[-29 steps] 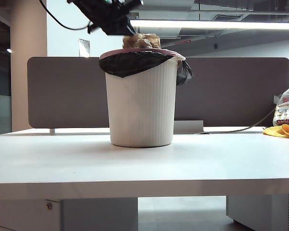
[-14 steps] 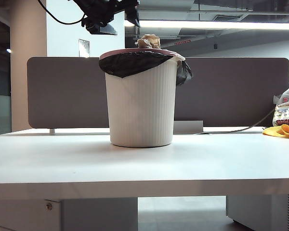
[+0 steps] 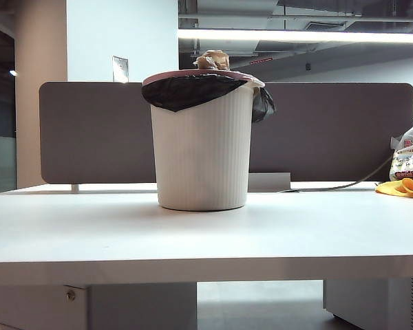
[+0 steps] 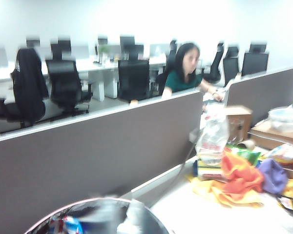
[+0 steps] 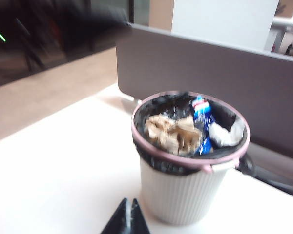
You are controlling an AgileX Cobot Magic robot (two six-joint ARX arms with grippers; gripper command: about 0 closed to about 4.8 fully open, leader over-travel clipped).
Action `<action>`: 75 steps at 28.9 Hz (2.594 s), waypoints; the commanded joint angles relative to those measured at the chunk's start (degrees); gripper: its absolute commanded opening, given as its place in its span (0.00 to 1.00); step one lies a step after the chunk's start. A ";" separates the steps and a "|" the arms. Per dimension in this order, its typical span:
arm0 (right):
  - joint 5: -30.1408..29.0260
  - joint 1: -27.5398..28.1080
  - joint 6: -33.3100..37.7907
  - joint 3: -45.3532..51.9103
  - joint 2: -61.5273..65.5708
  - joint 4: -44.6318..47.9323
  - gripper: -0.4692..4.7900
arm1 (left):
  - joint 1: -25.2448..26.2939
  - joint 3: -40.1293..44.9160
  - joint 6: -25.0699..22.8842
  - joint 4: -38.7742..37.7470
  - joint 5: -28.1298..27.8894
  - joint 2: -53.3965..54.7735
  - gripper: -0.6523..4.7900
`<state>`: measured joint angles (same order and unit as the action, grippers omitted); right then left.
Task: Pick up all the trash on the table and put it in the trash can.
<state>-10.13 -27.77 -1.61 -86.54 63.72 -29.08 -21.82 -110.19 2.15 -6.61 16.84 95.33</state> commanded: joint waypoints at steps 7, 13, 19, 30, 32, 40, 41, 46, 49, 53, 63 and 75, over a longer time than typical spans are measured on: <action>1.66 -0.02 -0.28 9.20 -10.82 -2.80 0.08 | -0.04 4.11 -6.03 -32.72 -6.71 -16.96 0.11; 1.66 -0.02 0.57 20.59 -18.91 -2.40 0.08 | -0.04 17.88 -6.01 -33.16 -7.41 -34.23 0.11; 2.34 -0.04 6.27 34.10 -25.70 3.21 0.08 | -0.04 36.76 -6.01 -33.14 -8.48 -54.21 0.11; 3.82 -0.04 7.41 62.62 -36.85 27.91 0.08 | -0.07 72.59 4.39 -24.20 -8.13 -87.06 0.11; 3.78 -0.04 7.45 65.57 -37.53 27.96 0.08 | -0.07 77.61 6.58 -22.43 -7.74 -90.73 0.11; 4.11 -0.09 7.43 72.63 -37.92 31.04 0.08 | -0.11 93.74 11.82 -9.84 -7.63 -94.84 0.11; 4.26 -0.07 7.43 73.50 -37.92 31.61 0.08 | -0.11 95.23 11.82 -8.66 -7.65 -94.84 0.11; 5.62 -0.04 7.43 77.15 -37.92 34.16 0.08 | -0.11 102.42 11.80 -4.74 -8.70 -94.88 0.11; 6.43 -0.04 7.43 78.82 -37.92 34.34 0.08 | -0.11 105.13 11.72 -3.08 -9.01 -94.90 0.11; 5.88 -0.04 8.15 80.78 -37.94 34.64 0.08 | -0.11 106.97 11.04 -2.58 -12.72 -94.92 0.11; 3.76 -0.04 11.06 86.25 -37.97 39.95 0.08 | -0.09 109.79 6.64 -2.32 -13.14 -94.92 0.11; 3.80 0.00 10.62 86.25 -38.03 34.91 0.09 | -0.09 109.79 6.86 -2.75 -12.98 -94.92 0.11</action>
<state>-6.09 -27.79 9.17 -0.54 25.82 5.06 -21.96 -0.47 8.99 -8.80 3.81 0.36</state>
